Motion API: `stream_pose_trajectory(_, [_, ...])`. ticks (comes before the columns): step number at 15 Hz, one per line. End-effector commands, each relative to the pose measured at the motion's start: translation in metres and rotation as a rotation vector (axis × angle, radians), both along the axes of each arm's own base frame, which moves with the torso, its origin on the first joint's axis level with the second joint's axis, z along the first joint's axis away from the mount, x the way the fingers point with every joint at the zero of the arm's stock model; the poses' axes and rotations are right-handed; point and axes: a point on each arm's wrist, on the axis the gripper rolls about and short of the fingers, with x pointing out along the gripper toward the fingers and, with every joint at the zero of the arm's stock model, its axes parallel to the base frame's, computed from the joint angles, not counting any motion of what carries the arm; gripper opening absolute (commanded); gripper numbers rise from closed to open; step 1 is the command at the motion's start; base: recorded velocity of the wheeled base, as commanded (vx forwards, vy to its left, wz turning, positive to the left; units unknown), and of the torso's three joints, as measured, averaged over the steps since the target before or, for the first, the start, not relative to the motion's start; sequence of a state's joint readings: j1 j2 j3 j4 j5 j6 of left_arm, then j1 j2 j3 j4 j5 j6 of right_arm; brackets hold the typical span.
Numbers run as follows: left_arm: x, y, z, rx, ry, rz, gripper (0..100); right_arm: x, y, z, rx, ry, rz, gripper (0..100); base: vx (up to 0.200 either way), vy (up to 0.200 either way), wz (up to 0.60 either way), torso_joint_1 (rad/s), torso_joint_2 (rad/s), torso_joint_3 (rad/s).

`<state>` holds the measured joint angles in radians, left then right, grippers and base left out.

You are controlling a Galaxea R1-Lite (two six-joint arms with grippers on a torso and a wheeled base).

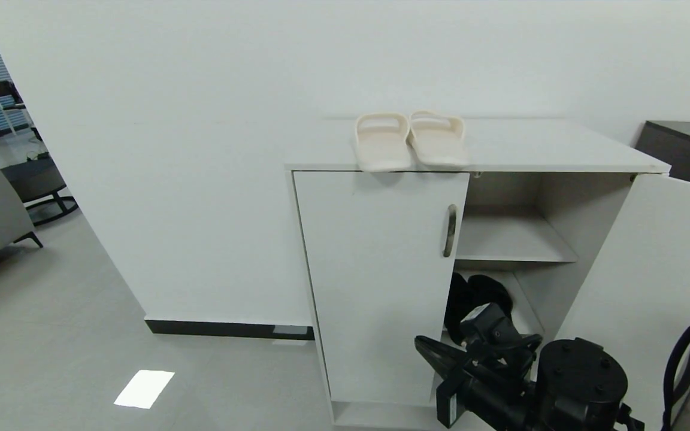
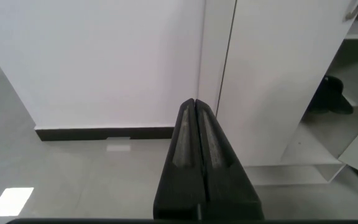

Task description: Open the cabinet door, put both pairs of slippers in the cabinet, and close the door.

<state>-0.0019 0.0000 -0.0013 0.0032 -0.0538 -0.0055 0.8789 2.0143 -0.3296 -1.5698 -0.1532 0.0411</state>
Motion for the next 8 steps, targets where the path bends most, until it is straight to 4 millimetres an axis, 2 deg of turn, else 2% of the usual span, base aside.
stream_pose_trajectory(1, [0.0001,0.0000,0.0001,-0.001,0.001,0.001,0,0.0001,0.0001,-0.0003,0.000,0.000,0.000,0,0.000,0.000,0.00,0.198,-0.47,-0.281])
stream_pose_trajectory(8, [0.0001,0.0000,0.0001,0.001,0.001,0.001,0,0.0004,0.0005,-0.0020,-0.005,0.004,0.000,0,0.000,0.000,0.00,0.210,-0.49,-0.282])
